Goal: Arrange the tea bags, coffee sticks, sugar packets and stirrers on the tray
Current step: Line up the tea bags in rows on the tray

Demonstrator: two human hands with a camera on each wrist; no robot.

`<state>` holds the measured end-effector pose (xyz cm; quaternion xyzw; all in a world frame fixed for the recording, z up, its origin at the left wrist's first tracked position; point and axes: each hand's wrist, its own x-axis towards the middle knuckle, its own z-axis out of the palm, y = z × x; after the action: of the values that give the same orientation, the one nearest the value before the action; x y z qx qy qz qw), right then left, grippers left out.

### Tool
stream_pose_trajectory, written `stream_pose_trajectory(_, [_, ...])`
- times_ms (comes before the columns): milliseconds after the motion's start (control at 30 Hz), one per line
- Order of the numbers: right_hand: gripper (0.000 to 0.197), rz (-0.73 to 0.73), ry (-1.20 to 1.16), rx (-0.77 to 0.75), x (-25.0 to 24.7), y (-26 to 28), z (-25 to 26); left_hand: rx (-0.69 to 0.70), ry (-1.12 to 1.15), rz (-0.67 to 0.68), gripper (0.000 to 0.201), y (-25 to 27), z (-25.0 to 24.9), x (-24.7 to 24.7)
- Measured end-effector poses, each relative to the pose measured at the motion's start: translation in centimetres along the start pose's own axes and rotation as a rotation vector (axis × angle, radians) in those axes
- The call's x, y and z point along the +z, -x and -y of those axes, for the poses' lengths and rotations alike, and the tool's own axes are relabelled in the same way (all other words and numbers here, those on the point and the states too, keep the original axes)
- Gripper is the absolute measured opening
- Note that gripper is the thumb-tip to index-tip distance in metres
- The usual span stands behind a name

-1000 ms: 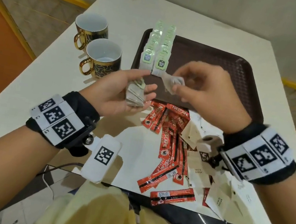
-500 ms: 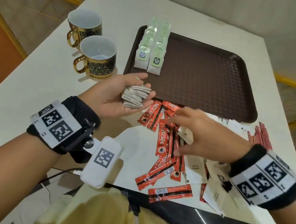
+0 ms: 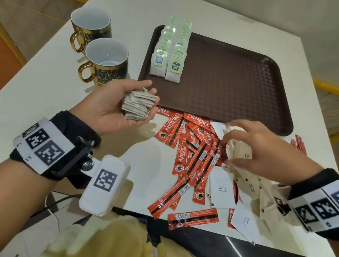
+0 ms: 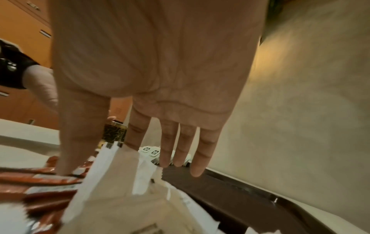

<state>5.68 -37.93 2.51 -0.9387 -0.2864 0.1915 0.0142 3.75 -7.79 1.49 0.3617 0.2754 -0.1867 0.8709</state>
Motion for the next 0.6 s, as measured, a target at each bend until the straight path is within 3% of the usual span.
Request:
stream_pose_trajectory(100, [0.042,0.025,0.016,-0.018,-0.4,-0.2,0.1,0.013,0.002,0.018,0.043,0.1,-0.3,-0.3])
stream_pose_trajectory(267, [0.065,0.133,0.057,-0.122,1.3,-1.5,1.6,0.001,0.036,0.029,0.034,0.2,-0.6,-0.7])
stream_pose_trajectory(600, [0.065,0.128,-0.037,-0.183,0.0,-0.3,2.5,0.008,0.029,0.058,0.035,0.1,-0.7,-0.6])
